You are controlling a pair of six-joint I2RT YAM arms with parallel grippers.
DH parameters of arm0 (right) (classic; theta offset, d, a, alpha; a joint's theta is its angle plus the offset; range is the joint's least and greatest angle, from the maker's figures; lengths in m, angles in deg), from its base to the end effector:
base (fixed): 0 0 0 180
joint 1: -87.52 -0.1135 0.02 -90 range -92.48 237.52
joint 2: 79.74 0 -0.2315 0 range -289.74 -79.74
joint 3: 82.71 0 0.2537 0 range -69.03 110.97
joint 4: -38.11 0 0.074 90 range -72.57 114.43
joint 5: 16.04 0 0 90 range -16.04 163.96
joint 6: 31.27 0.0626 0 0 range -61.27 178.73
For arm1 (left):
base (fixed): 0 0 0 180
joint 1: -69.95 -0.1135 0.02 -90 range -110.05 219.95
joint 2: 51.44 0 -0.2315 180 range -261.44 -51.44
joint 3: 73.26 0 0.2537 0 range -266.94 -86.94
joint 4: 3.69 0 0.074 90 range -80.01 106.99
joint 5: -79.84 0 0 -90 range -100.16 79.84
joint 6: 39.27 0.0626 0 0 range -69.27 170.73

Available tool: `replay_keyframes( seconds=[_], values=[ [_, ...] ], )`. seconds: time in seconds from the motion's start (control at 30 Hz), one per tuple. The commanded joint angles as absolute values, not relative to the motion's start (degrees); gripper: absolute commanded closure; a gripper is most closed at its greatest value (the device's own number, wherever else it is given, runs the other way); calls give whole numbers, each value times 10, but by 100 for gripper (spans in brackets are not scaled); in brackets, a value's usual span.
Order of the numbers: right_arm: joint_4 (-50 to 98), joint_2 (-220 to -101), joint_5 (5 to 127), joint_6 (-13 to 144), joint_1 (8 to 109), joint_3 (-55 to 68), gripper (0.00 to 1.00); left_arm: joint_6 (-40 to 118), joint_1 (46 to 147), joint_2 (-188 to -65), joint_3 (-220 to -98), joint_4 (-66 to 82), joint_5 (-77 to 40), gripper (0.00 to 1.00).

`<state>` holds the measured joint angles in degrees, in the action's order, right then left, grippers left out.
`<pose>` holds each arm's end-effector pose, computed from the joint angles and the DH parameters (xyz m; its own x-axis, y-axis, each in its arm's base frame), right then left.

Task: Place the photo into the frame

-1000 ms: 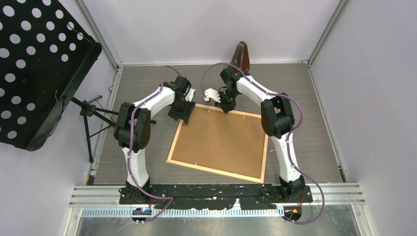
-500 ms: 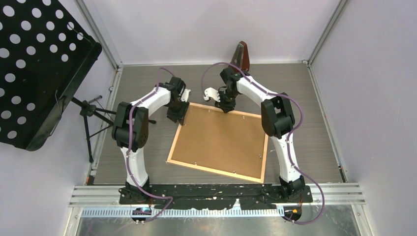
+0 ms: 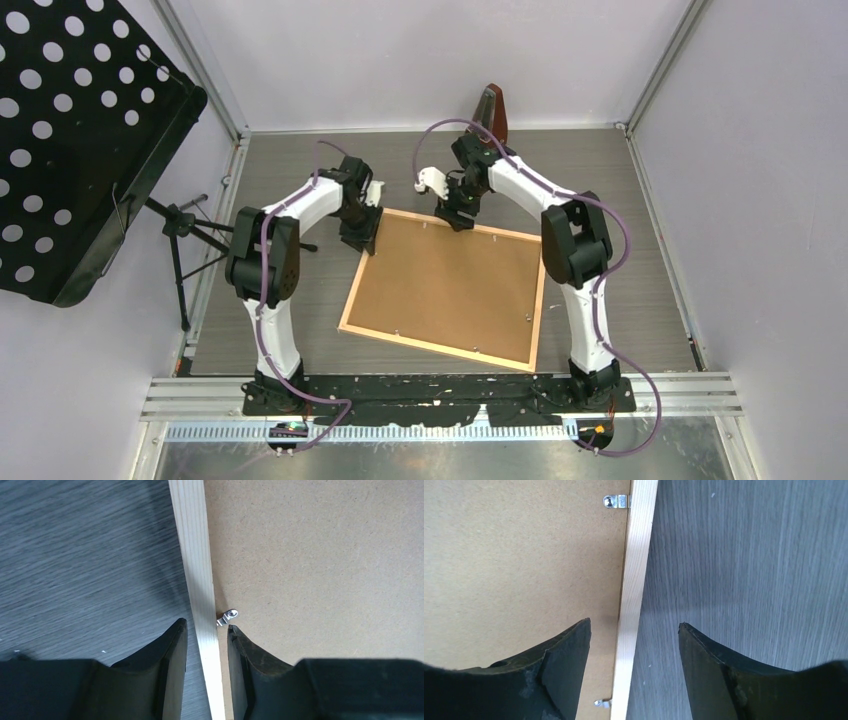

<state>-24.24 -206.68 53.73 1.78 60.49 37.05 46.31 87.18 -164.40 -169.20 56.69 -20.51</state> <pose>0.3975 0.2271 0.1425 -0.0074 -0.8867 -0.4623 -0.9908 0.0690 -0.1165 0.3620 -0.1240 0.1201 -0.9547 0.2167 -0.2040 0.2560 0.9475 -0.1916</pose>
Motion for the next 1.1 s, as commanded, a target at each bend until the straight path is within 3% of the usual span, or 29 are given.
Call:
replay_keyframes(
  seconds=[0.0, 0.2, 0.6, 0.87, 1.07],
  values=[
    [-205, -1976, 542, 96, 617, 345, 29, 453, 869, -1629, -1682, 553, -228, 66],
    [-190, -1899, 530, 192, 663, 271, 28, 449, 869, -1624, -1669, 543, -226, 71],
    [-162, -1709, 530, 329, 832, 3, 32, 441, 866, -1609, -1647, 524, -233, 87],
    [-151, -1693, 538, 354, 889, -73, 38, 442, 866, -1602, -1639, 519, -237, 100],
    [-153, -1729, 503, 365, 926, -83, 44, 441, 866, -1602, -1636, 515, -243, 100]
  ],
)
